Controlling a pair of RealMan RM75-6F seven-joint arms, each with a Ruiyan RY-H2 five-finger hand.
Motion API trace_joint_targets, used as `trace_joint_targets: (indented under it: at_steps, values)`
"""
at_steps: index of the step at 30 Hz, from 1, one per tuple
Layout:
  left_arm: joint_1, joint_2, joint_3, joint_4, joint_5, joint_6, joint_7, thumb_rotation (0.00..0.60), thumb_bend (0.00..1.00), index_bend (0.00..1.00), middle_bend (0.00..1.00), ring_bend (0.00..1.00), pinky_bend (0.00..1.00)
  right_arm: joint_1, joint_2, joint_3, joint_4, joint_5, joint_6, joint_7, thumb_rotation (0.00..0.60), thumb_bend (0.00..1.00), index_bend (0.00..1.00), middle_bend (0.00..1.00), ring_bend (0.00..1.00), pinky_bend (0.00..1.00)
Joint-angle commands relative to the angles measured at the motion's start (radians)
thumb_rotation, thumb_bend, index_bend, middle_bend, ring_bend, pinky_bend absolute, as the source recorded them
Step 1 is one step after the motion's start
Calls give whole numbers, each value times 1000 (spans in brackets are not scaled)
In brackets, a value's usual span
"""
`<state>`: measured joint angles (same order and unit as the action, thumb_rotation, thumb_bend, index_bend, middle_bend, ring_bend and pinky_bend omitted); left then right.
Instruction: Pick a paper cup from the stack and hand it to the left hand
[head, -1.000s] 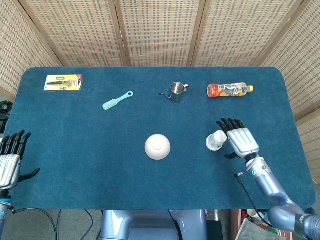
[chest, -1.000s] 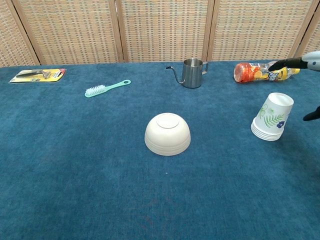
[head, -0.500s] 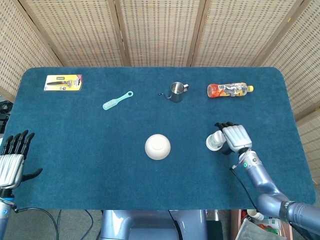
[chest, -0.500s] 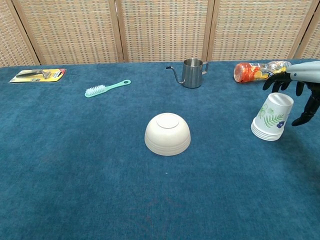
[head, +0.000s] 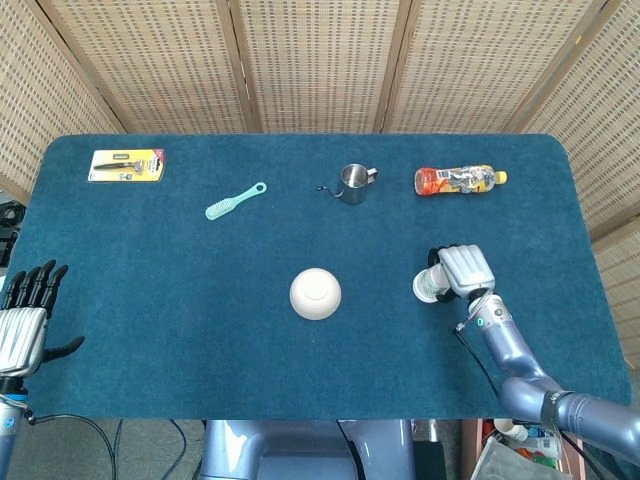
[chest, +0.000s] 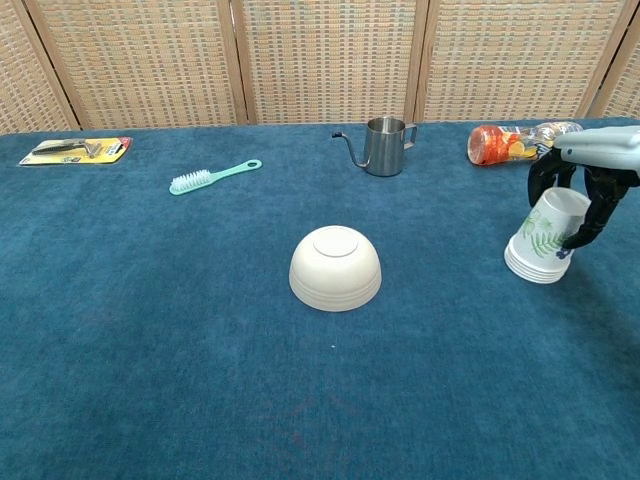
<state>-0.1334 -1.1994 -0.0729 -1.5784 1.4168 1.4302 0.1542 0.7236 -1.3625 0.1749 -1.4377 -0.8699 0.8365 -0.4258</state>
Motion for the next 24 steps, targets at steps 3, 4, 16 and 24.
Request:
trace_joint_targets:
  at_steps: [3,4,16,24]
  values:
    - [0,0,0,0,-1,0,0,600,119,0,0,0,0,2,-12,0,19,2,-1,20,600,276,555,575,476,638]
    - [0,1,0,0,-2,0,0,600,119,0,0,0,0,2,-13,0,21,0,-1,25,600,285,560,579,481,643]
    - [-12,1,-11,2,15,6,-46,600,120,0,0,0,0,-44,68,65,-110,-148,76,250,600,305,566,581,488,650]
    - [-152,16,-114,110,115,-11,-188,600,119,0,0,0,0,-14,119,211,-274,-43,-10,515,600,306,566,581,488,651]
